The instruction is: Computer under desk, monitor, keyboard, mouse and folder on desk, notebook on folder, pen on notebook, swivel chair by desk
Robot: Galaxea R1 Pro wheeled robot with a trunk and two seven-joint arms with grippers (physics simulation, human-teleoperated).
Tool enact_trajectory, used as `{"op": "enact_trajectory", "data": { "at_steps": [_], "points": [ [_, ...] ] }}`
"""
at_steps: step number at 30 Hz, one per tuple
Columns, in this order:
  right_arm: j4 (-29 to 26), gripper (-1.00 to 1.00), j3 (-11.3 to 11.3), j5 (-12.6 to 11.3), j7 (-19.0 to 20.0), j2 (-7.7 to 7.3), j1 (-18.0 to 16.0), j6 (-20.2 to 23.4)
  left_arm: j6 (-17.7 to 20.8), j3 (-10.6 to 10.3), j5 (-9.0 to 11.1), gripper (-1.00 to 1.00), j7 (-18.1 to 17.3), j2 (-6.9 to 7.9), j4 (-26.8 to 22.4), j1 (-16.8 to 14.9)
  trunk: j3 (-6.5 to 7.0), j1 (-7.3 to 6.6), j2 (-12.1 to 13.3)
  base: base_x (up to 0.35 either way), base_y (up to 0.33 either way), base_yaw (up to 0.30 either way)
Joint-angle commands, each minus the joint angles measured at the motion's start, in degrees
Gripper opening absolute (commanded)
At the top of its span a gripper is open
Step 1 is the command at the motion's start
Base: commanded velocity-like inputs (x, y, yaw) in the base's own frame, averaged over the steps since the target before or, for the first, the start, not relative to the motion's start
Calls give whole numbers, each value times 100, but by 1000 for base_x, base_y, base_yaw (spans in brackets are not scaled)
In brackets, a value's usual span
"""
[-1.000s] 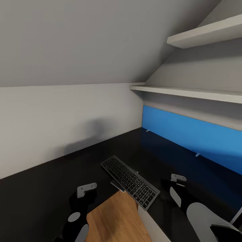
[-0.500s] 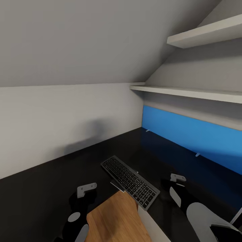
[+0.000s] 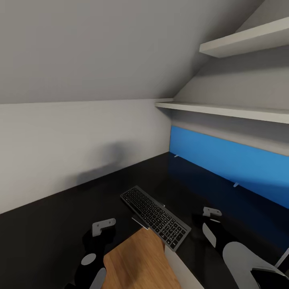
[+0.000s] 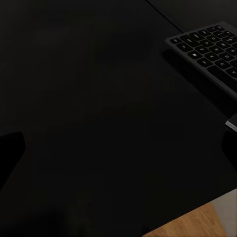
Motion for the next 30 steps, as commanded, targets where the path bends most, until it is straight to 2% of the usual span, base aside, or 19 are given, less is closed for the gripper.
{"op": "enact_trajectory", "data": {
  "at_steps": [1, 15, 26, 30],
  "points": [
    [-18, 100, 3, -57, -18, 0, -1, 20, 19, -9, 35, 100, 42, -1, -5, -5, -7, 0, -4, 0, 0, 0],
    [-44, 100, -12, -47, -17, 0, -1, 6, 19, -10, 35, 100, 42, 3, 0, -5, -7, 0, -4, 0, 0, 0],
    [-36, 100, -17, -47, -16, -2, -1, 5, 19, -10, 35, 100, 42, 2, 0, -5, -204, 242, -445, 0, 0, 0],
    [-36, 100, -18, -47, -16, -8, -1, 6, 19, -10, 35, 100, 42, 3, 0, -5, -204, 242, -445, 0, 0, 0]
  ]
}}
